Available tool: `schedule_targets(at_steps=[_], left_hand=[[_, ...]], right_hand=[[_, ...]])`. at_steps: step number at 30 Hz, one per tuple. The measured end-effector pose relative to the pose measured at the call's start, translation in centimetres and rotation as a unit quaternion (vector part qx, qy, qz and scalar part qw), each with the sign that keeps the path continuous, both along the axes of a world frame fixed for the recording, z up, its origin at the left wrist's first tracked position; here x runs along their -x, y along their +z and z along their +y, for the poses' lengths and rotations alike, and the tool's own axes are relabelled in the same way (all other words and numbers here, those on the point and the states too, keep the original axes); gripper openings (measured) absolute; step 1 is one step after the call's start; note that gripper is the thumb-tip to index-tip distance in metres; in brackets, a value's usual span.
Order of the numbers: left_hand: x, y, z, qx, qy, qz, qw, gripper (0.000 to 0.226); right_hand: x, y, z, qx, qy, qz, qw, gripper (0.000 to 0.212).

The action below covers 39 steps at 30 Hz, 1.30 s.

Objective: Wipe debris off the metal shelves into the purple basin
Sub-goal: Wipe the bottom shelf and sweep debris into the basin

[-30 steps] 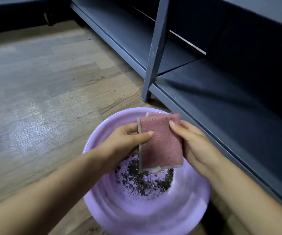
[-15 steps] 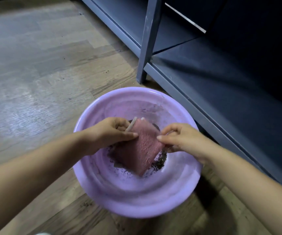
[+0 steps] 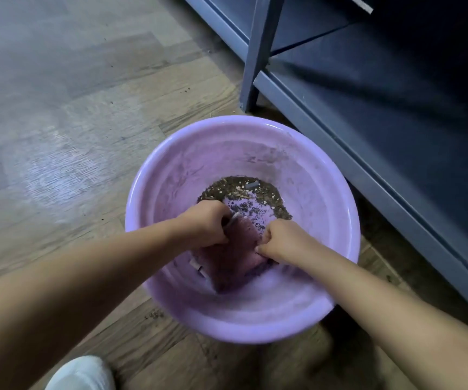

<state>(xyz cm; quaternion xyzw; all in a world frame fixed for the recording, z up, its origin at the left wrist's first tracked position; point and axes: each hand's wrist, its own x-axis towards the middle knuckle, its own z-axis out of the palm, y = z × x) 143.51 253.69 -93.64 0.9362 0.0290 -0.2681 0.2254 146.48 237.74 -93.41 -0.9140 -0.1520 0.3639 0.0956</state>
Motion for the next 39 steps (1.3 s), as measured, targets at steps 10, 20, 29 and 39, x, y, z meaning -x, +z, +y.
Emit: schedule_targets(at_steps=[10,20,29,39], left_hand=[[0.8,-0.5,-1.3,-0.153,-0.013,-0.021,0.988,0.023],[0.1,1.5,-0.1,-0.173,-0.083,-0.237,0.952,0.042],[-1.5,3.6,4.0,-0.164,0.009,-0.264,0.951,0.059],[-0.8,4.1,8.6,-0.157,0.235,-0.128,0.95,0.057]], right_hand=[[0.7,0.5,0.5,0.077,0.096,-0.089,0.988,0.026],[-1.4,3.6,-0.6,0.039,0.19,-0.281,0.94,0.061],[-5.0,4.8,-0.8,0.036,0.16,-0.386,0.908,0.068],[-7.9,5.2,-1.8,0.038,0.019,-0.3,0.953,0.05]])
